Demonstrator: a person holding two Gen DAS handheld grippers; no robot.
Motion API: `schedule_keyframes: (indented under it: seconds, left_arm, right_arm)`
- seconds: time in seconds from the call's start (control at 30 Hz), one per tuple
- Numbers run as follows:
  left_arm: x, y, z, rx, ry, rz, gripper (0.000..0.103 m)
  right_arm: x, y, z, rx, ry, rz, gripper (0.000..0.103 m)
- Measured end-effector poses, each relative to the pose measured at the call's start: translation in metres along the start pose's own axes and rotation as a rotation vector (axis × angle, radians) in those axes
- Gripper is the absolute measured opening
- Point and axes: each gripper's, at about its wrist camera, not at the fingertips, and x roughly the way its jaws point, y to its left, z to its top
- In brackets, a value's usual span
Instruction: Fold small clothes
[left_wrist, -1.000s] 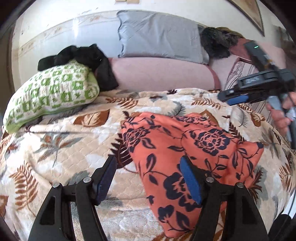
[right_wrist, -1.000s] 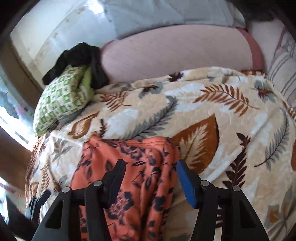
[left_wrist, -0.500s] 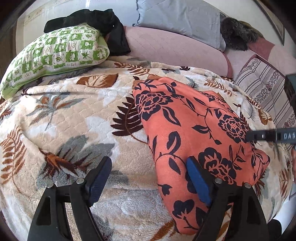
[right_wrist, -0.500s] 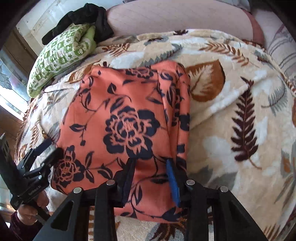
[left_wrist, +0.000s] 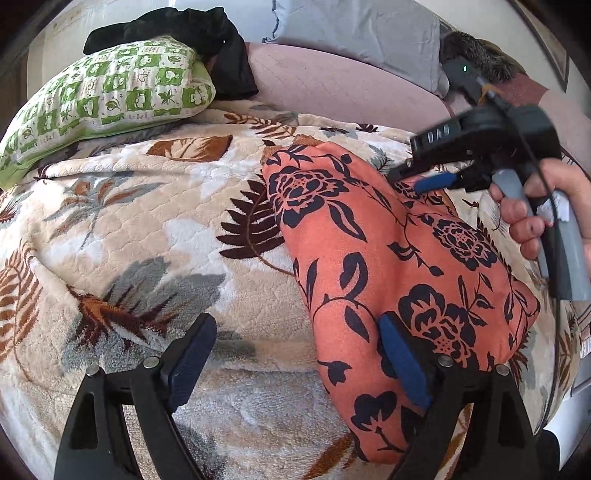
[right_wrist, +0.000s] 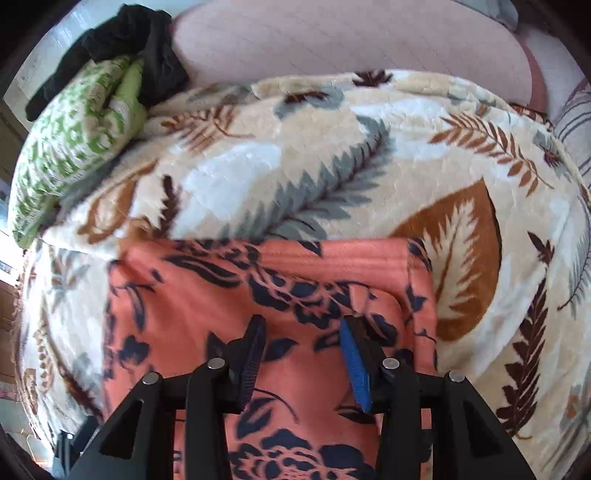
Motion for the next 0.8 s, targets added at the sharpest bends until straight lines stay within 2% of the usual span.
schedule_keyframes:
  seconds: [0.07,0.17,0.23,0.3,0.37,0.47,0.53,0.6,0.7,0.8]
  left_arm:
    - [0.0,0.0,0.0,-0.002,-0.002,0.0,0.09]
    - [0.001,-0.002,-0.001,0.005,-0.007,0.008,0.091]
    - [0.001,-0.003,-0.001,0.009,-0.011,0.014,0.092]
    - [0.001,-0.003,-0.001,0.017,-0.012,0.03,0.092]
    - [0.002,-0.001,0.0,0.011,0.0,0.005,0.092]
    - [0.0,0.004,0.003,-0.022,0.016,-0.028,0.092]
    - [-0.005,0.007,0.005,-0.038,0.006,-0.04,0.092]
    - [-0.013,0.009,0.006,-0.049,-0.017,-0.04,0.092]
    - [-0.02,0.007,0.006,-0.033,-0.046,-0.021,0.092]
    - [-0.01,0.0,0.001,0.012,-0.004,0.013,0.092]
  right_arm:
    - [-0.017,0.023,0.005,-0.044,-0.052,0.131,0.045]
    - [-0.019,0.068,0.01,-0.114,-0.064,0.226,0.045]
    - [0.007,0.09,0.013,-0.133,-0.01,0.223,0.045]
    - [0.055,0.096,0.01,-0.145,0.093,0.14,0.045]
    - [0.059,0.093,0.006,-0.159,0.053,0.167,0.046]
    - [0.035,0.08,0.004,-0.078,0.064,0.214,0.046]
    - [0.009,0.064,-0.004,-0.065,0.027,0.231,0.046]
    - [-0.022,0.045,-0.019,-0.044,-0.011,0.256,0.046]
    - [-0.064,0.011,-0.047,0.005,-0.066,0.251,0.046]
    - [-0.085,-0.016,-0.082,0.037,-0.065,0.236,0.046]
